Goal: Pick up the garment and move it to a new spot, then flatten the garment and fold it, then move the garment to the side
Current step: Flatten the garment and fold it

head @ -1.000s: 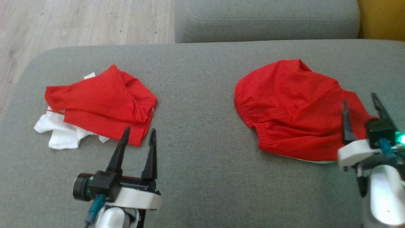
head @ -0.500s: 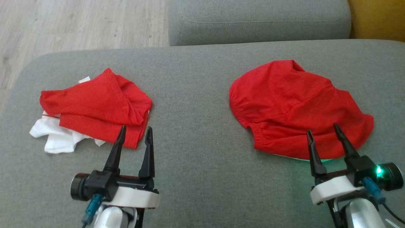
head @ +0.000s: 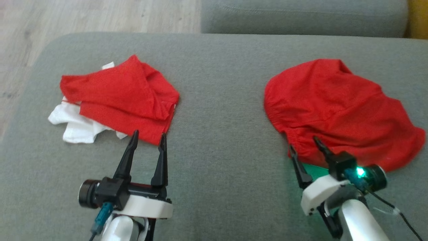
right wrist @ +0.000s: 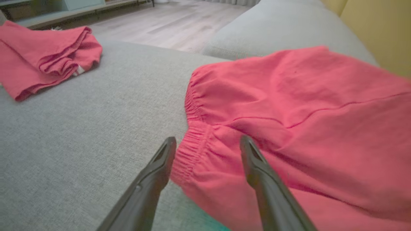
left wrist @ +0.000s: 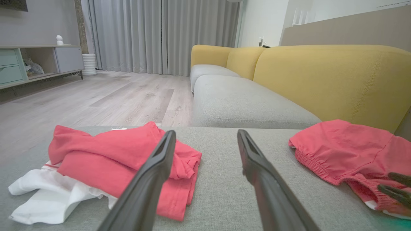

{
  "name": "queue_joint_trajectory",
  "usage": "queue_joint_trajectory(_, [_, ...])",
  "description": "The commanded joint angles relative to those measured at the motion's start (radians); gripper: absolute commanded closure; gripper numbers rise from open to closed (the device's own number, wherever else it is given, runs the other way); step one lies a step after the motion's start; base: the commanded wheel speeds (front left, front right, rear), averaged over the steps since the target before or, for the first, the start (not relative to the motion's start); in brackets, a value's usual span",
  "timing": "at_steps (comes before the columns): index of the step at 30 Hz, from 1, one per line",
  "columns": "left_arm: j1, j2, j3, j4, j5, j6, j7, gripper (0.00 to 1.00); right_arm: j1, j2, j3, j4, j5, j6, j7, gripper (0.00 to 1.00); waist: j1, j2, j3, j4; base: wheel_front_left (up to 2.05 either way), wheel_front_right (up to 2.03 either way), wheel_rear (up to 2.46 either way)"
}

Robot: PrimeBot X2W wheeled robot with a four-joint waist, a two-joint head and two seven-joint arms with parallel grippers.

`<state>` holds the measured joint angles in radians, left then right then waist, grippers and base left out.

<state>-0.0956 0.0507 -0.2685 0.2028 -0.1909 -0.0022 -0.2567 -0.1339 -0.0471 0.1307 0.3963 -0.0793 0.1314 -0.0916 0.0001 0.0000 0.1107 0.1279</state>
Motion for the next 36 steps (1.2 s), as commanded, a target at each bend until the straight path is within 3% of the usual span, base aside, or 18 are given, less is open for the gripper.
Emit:
queue_joint_trajectory(1, [-0.049, 0.0, 0.022, -0.028, 0.003, -0.005, -0.005, 0.0, -0.055, -0.003, 0.037, -0.002, 0.021, -0.001, 0.014, 0.0, -0.0001, 0.0, 0.021, 0.024, 0.0, 0.0, 0.0])
queue_joint_trajectory(9, [-0.066, 0.0, 0.004, -0.024, -0.002, 0.0, -0.005, 0.0, -0.139, -0.003, 0.032, 0.168, 0.018, -0.001, 0.049, 0.0, -0.0001, 0.0, 0.045, 0.055, 0.0, 0.0, 0.0])
queue_joint_trajectory(10, [-0.068, 0.0, 0.002, -0.024, -0.002, 0.001, -0.005, 0.0, -0.149, -0.003, 0.031, 0.188, 0.025, -0.001, 0.048, 0.36, -0.0001, 0.0, 0.047, 0.056, 0.0, 0.0, 0.0])
queue_joint_trajectory(11, [-0.069, 0.0, 0.001, -0.024, -0.002, 0.002, -0.005, 0.0, -0.16, -0.003, 0.03, 0.206, 0.029, -0.001, 0.045, 0.95, -0.0001, 0.0, 0.048, 0.057, 0.0, 0.0, 0.0])
queue_joint_trajectory(12, [-0.07, 0.0, 0.0, -0.023, -0.001, 0.002, -0.005, 0.0, -0.17, -0.003, 0.032, 0.221, 0.03, -0.001, 0.041, 1.0, -0.0001, 0.0, 0.049, 0.058, 0.0, 0.0, 0.0])
queue_joint_trajectory(18, [-0.074, 0.0, 0.001, -0.02, 0.001, 0.005, -0.005, 0.0, -0.219, -0.003, 0.083, 0.258, 0.072, -0.001, -0.017, 1.0, -0.0001, 0.0, 0.047, 0.055, 0.0, 0.0, 0.0])
queue_joint_trajectory(23, [-0.078, 0.0, 0.003, -0.018, 0.003, 0.004, -0.005, 0.0, -0.266, -0.003, 0.196, 0.259, 0.117, -0.001, -0.069, 1.0, -0.0001, 0.0, 0.042, 0.05, 0.0, 0.0, 0.0])
queue_joint_trajectory(36, [-0.075, 0.0, -0.006, -0.019, -0.002, 0.003, -0.005, 0.0, -0.336, -0.003, 0.488, 0.265, 0.242, -0.001, -0.024, 1.0, -0.0001, 0.0, 0.033, 0.087, 0.0, 0.0, 0.0])
